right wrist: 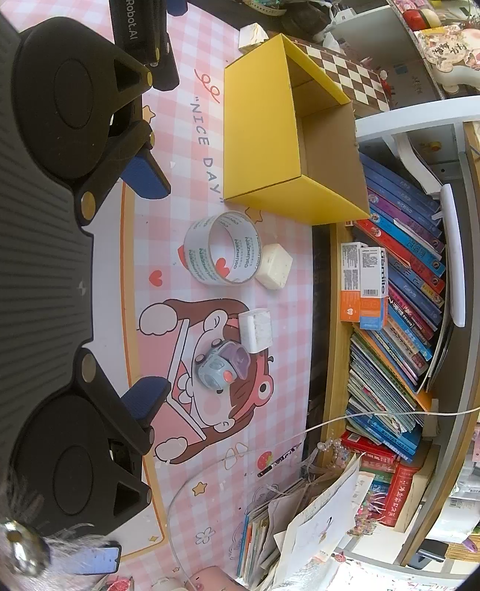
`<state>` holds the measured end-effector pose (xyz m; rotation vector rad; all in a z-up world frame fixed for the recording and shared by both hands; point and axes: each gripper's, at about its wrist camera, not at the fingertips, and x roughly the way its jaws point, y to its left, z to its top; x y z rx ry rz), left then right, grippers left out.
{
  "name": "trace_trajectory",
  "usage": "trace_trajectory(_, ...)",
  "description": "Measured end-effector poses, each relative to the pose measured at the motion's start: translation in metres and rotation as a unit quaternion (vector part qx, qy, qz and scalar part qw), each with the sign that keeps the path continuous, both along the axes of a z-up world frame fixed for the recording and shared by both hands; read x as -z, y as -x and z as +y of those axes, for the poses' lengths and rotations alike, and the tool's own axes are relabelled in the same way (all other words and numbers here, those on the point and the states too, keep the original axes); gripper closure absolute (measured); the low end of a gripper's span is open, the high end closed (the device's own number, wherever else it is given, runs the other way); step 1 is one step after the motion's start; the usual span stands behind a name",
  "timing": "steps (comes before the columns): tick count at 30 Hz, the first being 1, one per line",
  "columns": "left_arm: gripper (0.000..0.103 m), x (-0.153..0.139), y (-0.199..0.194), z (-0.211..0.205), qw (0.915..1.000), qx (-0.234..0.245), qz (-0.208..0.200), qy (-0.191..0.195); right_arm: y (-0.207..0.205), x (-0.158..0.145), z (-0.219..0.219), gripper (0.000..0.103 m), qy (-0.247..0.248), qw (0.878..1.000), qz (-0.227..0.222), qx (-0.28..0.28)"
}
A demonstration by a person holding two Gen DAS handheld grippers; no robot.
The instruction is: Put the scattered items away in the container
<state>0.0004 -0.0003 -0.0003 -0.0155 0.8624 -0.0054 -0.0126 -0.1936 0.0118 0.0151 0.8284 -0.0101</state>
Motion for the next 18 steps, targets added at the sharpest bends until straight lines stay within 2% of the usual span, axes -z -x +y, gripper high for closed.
trace_trajectory(18, 0.0, 0.003, -0.0008, 0.0018, 1.0, 0.0, 0.009, 0.003, -0.0016, 0.0009, 0.0012, 0.0, -0.001, 1.0, 0.002, -0.002)
